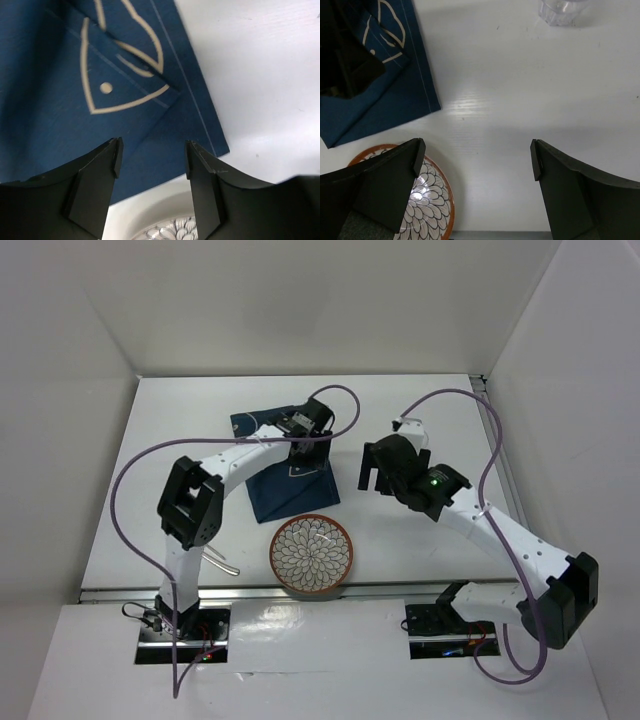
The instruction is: Set the dinner table for one person
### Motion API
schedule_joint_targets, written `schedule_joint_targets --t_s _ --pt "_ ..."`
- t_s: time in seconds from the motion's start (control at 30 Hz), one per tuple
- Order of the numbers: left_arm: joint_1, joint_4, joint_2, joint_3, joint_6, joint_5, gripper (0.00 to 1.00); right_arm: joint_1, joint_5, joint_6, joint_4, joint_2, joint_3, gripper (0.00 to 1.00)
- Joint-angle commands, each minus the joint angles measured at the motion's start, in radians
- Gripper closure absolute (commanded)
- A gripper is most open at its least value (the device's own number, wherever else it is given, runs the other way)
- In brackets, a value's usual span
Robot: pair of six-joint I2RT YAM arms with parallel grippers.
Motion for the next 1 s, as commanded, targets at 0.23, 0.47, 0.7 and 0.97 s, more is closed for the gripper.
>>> schedule_joint_targets --t_s 0.23,0.47,0.7,0.97 --pt "-0.049 -0.094 0.227 0.207 -0.003 -0.074 0.34 -0.015 -0.13 0.096 -0.076 -0.19 -0.168 0.0" --pt "-0.049 -0.093 0.27 0.207 -0.007 -0.178 0.41 -0.015 -0.151 0.125 -0.086 -0.233 -0.216 0.0" --pt "-0.049 -0.103 0.313 0.246 -0.007 -0.178 0.43 -0.015 -0.161 0.125 -0.086 -0.202 -0.225 0.0" --pt "-0.049 -0.149 0.367 0.332 0.012 -0.178 0.32 -0.015 -0.161 0.125 -0.077 -0.202 -0.225 0.0"
